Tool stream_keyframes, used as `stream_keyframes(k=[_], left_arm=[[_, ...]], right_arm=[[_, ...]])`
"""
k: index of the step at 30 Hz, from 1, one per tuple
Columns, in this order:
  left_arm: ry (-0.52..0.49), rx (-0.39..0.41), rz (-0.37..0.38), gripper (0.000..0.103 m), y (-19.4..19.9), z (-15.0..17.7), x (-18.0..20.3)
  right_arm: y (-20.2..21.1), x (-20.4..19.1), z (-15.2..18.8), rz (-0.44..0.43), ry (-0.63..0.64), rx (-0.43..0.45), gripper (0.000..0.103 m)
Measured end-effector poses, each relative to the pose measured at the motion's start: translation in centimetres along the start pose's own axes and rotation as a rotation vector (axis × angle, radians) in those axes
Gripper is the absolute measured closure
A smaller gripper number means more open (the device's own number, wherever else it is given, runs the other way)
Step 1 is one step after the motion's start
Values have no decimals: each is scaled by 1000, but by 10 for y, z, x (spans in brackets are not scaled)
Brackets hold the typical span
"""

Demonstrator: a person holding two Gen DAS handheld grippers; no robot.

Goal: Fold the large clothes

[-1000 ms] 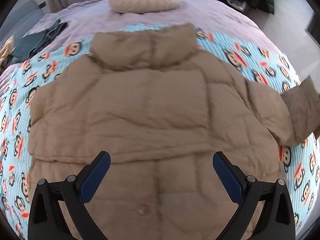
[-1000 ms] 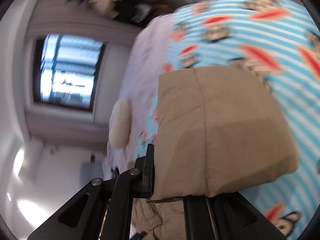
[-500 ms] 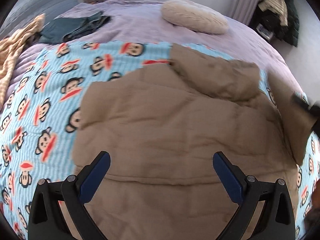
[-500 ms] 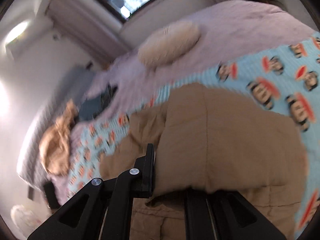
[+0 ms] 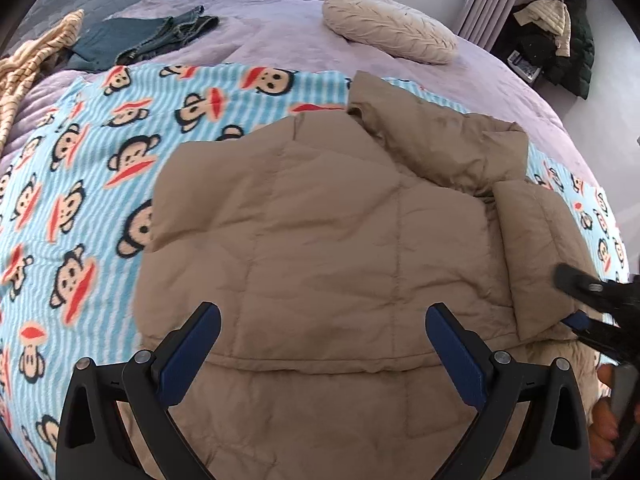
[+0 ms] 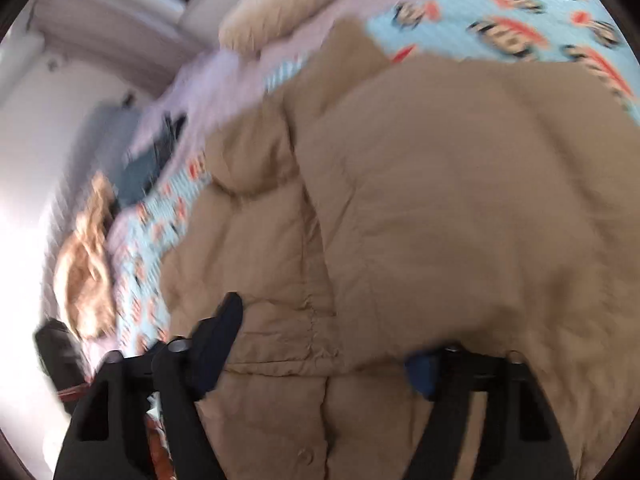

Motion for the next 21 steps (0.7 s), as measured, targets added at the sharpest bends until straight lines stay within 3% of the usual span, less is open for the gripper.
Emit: stream_keyframes(k=[4,6,8,11,16,18,19,20,21], left_arm=[[25,-19,34,1,-5,-3,3],[41,-26,70,1,-5,-4,3],[64,-32,119,1,-4,-5,2],[124,-38,264,1,2,-6,-4],[242,-56,468,1,8,-16,-15],[275,-76,550,1,8,-20,-14],[293,-93,607,1,7,-21,-12],[303,-103,643,1,7,-22,-10],[313,-123,711,1,7,-22,-4]], right_arm=[[30,34,-18,23,-127,113,26],[39,47,-30,26,-184,157,41],[39,44,-38,18,-174,161,85],[24,6,-45,-16,-48,129,87],[-27,-60,-17,-73,148,-59,84],[-54,-71,4,-68,179,-171,62],[-61,-72,14,-67,177,-215,36],[-66,-71,21,-69,172,-245,26],[-66,-69,29,-76,168,-263,26]])
Point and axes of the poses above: each gripper's, at about its wrist camera, not at the fingertips, and y roughly against the way its jaws point, x to its right, z to its underside, the point moved 7 cm from there along -y, roughly the way its jaws point, and after that the axes turned 12 degrees about -z, right-handed, at the moved point
